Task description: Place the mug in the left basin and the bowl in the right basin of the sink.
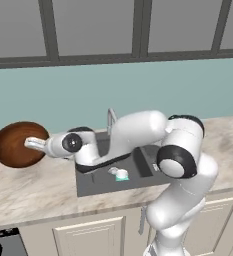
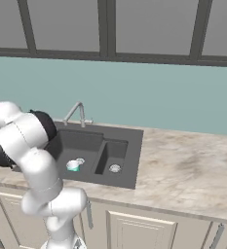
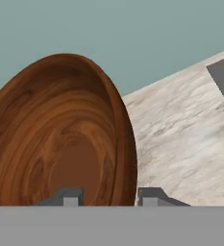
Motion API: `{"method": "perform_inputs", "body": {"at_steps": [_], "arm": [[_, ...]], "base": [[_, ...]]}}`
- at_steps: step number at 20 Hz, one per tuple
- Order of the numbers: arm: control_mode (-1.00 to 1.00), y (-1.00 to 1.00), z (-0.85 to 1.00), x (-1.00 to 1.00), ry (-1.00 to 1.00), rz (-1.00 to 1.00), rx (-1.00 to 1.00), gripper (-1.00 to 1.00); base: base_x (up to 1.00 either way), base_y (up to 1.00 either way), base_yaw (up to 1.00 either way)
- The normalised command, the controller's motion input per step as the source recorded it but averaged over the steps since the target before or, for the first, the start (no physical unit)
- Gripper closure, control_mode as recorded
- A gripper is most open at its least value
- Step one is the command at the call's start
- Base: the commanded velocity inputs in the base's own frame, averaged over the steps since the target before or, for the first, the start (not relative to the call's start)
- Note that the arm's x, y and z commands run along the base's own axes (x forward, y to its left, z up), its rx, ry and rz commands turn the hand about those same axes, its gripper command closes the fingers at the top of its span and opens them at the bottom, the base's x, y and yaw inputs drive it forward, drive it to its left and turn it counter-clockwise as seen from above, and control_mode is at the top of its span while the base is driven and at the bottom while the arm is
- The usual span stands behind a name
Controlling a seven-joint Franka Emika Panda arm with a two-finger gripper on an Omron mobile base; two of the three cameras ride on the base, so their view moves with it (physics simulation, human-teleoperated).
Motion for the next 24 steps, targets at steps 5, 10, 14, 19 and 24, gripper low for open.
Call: {"method": "perform_inputs", "body": {"at_steps": [5,10,14,19,24], "arm": [[-1.00,-0.07,0.60,0.00,0.14,-0.01,0.17,1.00],[-1.00,-0.06,0.36,0.00,0.27,0.00,0.22,1.00],[-1.00,-0.05,0.25,0.00,0.36,0.00,0.15,1.00],[-1.00,0.00,0.74,0.00,0.27,0.00,0.03,1.00],[-1.00,0.00,1.00,0.02,0.17,0.00,0.00,1.00]], "base": [[0.00,0.00,0.00],[0.00,0.00,0.00],[0.00,0.00,0.00],[0.00,0.00,0.00],[0.00,0.00,0.00]]}}
